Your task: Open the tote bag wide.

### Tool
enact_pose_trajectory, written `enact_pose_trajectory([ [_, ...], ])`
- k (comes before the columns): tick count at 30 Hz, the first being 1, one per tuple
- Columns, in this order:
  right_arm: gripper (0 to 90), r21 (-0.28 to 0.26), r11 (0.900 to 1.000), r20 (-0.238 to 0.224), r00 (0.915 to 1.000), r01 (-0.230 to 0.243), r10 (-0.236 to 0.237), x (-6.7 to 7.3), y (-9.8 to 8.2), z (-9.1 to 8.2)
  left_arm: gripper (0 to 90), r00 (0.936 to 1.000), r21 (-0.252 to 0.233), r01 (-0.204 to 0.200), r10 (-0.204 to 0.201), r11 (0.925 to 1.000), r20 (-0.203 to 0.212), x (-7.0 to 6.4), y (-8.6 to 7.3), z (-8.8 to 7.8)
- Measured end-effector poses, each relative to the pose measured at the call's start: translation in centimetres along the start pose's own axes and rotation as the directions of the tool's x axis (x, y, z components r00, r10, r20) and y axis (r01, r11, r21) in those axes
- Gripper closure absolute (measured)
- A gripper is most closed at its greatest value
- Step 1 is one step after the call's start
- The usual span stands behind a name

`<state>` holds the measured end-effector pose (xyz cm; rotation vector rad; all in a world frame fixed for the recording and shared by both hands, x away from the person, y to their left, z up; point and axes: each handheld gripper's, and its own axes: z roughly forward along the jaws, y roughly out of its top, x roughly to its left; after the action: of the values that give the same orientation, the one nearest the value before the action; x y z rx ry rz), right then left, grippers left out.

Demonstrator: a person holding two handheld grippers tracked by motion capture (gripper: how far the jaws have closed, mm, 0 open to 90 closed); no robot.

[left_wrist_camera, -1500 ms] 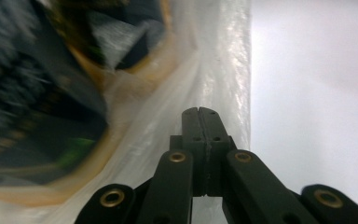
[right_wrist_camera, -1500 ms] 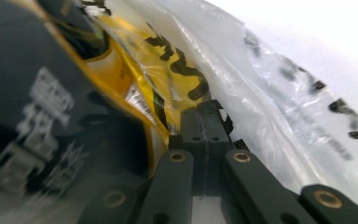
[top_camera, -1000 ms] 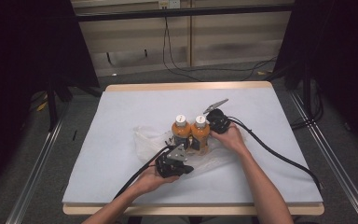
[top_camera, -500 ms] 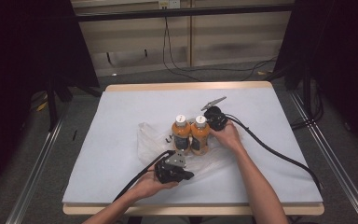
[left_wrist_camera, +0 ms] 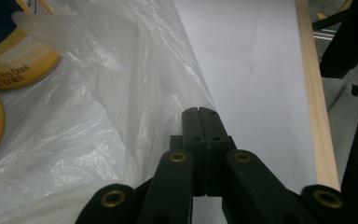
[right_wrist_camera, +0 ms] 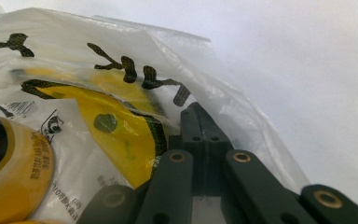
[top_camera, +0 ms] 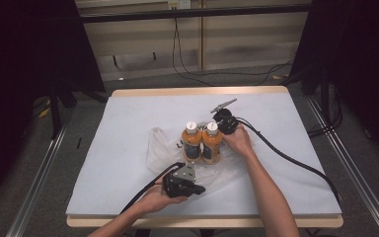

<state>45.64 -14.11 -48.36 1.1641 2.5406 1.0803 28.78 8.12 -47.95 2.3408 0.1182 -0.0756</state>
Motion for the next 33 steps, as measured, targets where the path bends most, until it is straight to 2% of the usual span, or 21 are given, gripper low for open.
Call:
enact_pose_trajectory([
  [4, 90.0, 0.005, 1.000, 0.006, 1.0000, 0.007, -0.007, -0.1, 0.2, 0.1, 90.0, 0.9999, -0.001, -0.014, 0.014, 0.9999, 0.003, -0.4, -0.1, 0.0],
  [5, 90.0, 0.008, 1.000, 0.014, 0.9999, 0.002, -0.002, 0.0, 0.3, 0.2, 90.0, 0.9996, 0.034, -0.027, 0.027, 0.9991, 0.004, -0.4, 0.1, -0.3],
  [6, 90.0, 0.006, 1.000, 0.008, 1.0000, -0.003, 0.003, -0.1, 0.3, 0.2, 90.0, 0.9998, 0.004, -0.014, 0.014, 0.9999, 0.015, -0.5, -0.1, -0.1],
  [12, 90.0, 0.004, 1.000, 0.008, 0.9998, -0.015, 0.015, -0.3, 0.6, 0.4, 90.0, 0.9997, 0.004, -0.019, 0.019, 0.9998, 0.018, -0.8, -0.1, -0.1],
  [13, 90.0, 0.006, 1.000, 0.010, 0.9997, -0.021, 0.021, -0.3, 0.6, 0.5, 90.0, 0.9993, 0.034, -0.031, 0.030, 0.9989, 0.021, -0.9, -0.1, -0.4],
  [14, 90.0, 0.007, 1.000, 0.012, 0.9997, -0.022, 0.021, -0.4, 0.7, 0.5, 90.0, 0.9992, 0.007, -0.030, 0.030, 0.9995, 0.025, -1.0, -0.2, -0.2],
  [15, 90.0, 0.006, 1.000, 0.012, 0.9996, -0.024, 0.024, -0.4, 0.7, 0.5, 90.0, 0.9991, 0.011, -0.036, 0.036, 0.9993, 0.024, -1.1, -0.2, -0.3],
  [16, 90.0, 0.008, 1.000, 0.016, 0.9994, -0.030, 0.030, -0.4, 0.8, 0.6, 90.0, 0.9993, -0.004, -0.031, 0.031, 0.9995, 0.023, -1.2, -0.3, -0.2],
  [19, 90.0, 0.005, 0.999, 0.018, 0.9993, -0.033, 0.033, -0.5, 0.9, 0.6, 90.0, 0.9989, 0.012, -0.034, 0.034, 0.9993, 0.033, -1.4, -0.3, -0.4],
  [30, 90.0, -0.007, 0.999, 0.058, 0.9970, -0.052, 0.052, -0.8, 1.4, 1.1, 90.0, 0.9972, 0.005, -0.034, 0.034, 0.9994, 0.066, -1.9, -0.5, -0.4],
  [33, 90.0, -0.013, 0.998, 0.064, 0.9965, -0.053, 0.054, -1.0, 1.5, 1.2, 90.0, 0.9969, 0.022, -0.045, 0.043, 0.9988, 0.065, -2.1, -0.4, -0.5],
])
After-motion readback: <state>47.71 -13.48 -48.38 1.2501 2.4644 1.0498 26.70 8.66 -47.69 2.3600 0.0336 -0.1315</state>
